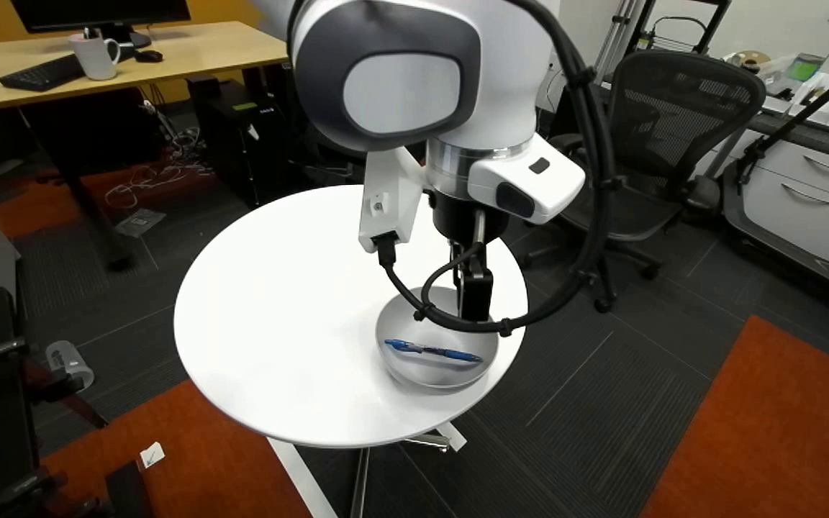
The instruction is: Pick the pen from the bowl and put it on the table
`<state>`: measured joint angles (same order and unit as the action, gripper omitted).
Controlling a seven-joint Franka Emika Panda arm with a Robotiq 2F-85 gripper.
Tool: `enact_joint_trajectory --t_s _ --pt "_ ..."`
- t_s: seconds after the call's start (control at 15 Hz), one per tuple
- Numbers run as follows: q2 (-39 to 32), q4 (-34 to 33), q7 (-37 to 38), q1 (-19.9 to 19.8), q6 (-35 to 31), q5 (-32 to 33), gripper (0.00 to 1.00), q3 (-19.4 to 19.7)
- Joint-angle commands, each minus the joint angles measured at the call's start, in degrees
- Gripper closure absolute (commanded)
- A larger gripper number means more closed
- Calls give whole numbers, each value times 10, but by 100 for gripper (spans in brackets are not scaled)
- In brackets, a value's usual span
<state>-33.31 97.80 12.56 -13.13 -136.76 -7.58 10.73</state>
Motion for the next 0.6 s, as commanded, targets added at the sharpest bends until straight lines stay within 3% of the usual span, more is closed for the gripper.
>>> enact_joint_trajectory --t_s 0.0,0.53 --pt "-30 -38 -10 -10 22 -21 0 -16" --pt "-76 -66 -1 -10 37 -26 0 -21"
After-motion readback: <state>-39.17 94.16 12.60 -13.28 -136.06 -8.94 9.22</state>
